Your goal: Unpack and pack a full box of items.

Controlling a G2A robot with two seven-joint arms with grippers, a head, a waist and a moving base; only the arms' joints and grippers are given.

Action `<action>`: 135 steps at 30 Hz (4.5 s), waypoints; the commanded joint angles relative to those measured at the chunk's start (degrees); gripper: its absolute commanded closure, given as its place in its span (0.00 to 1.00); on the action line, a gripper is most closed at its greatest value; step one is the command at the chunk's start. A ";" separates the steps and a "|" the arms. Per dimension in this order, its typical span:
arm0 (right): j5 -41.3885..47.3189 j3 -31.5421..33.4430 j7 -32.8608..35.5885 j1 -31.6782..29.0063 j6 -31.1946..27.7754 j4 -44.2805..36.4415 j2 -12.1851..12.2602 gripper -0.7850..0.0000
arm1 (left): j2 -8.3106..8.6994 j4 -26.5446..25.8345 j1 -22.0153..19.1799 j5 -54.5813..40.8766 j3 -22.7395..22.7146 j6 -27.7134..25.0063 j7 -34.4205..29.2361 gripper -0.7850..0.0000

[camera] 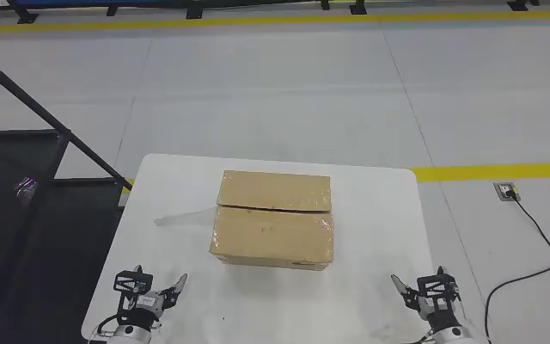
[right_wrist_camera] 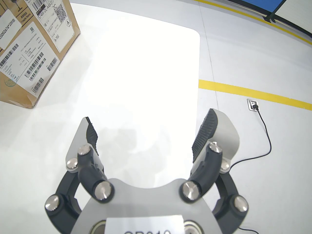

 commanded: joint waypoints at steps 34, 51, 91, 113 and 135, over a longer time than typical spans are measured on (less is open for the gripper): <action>37.73 -8.25 15.29 17.69 -21.93 -0.47 -1.23 0.00 | -0.86 2.94 -6.90 -24.68 -3.53 -11.92 2.68 0.00; 71.71 -11.65 39.17 37.10 -31.05 19.03 -0.85 0.00 | -0.87 3.99 -8.31 -27.74 -4.77 -17.59 3.86 0.00; 90.94 -13.29 65.55 32.10 -38.61 5.87 3.71 0.00 | -1.51 2.98 -7.31 -27.05 -2.68 -17.46 5.87 0.00; 90.35 -22.87 51.92 37.61 -29.87 11.03 4.81 0.00 | -0.37 5.83 -6.61 -6.13 0.40 -27.52 2.52 0.00; 103.01 -25.77 43.25 41.14 -14.26 16.63 3.08 0.00 | -0.32 5.72 -6.94 -4.41 1.35 -26.53 2.72 0.00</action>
